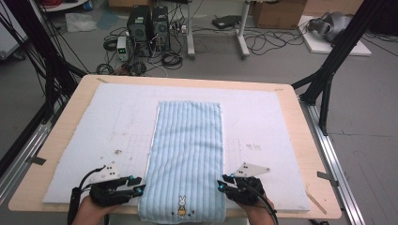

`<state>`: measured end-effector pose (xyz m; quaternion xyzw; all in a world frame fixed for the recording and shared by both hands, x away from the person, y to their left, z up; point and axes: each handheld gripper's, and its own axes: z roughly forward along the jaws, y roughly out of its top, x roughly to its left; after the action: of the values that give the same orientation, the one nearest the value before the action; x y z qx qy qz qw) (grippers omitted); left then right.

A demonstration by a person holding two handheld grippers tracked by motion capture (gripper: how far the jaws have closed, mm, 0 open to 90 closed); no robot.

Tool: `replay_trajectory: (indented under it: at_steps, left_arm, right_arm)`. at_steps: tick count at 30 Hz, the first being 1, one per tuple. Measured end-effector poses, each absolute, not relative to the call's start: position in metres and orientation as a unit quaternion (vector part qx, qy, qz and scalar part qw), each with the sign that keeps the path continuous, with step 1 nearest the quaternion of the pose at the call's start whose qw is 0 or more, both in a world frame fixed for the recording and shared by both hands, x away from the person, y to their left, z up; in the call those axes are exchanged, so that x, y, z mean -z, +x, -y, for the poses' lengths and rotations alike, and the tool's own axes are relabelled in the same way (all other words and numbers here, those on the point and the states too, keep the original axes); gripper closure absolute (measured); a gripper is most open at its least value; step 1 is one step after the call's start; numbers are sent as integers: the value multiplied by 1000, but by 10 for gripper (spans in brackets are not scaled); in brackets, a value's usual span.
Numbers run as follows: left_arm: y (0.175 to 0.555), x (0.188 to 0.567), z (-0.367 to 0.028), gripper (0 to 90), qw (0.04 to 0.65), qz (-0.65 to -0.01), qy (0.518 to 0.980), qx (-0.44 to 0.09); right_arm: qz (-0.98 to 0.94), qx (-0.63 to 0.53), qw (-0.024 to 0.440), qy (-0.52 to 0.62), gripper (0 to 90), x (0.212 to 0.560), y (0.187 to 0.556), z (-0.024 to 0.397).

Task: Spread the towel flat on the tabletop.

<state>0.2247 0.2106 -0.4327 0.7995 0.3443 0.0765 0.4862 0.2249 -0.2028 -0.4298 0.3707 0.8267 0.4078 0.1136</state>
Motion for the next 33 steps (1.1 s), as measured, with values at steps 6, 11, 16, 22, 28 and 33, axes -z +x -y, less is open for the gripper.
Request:
replay_trajectory:
  at_steps: [6, 11, 16, 22, 28, 33]
  left_arm:
    - [255, 418, -215, 638, 503, -363, 778, -102]
    - [279, 414, -214, 634, 509, -373, 768, -107]
    - [310, 414, -211, 630, 497, -388, 769, -109]
    - [357, 419, -189, 639, 472, -388, 782, -123]
    - [386, 437, -167, 718, 436, -388, 801, -130]
    - [395, 448, -163, 799, 409, -405, 803, -159]
  right_arm:
    - [-843, -393, 105, 352, 652, 439, 253, 174]
    - [-867, -375, 94, 316, 793, 442, 257, 167]
    - [-890, -359, 54, 276, 838, 438, 254, 176]
    - [-889, -372, 9, 266, 784, 439, 262, 183]
    - [-863, -420, 33, 279, 704, 435, 272, 190]
    - [-849, -430, 57, 303, 692, 433, 277, 198]
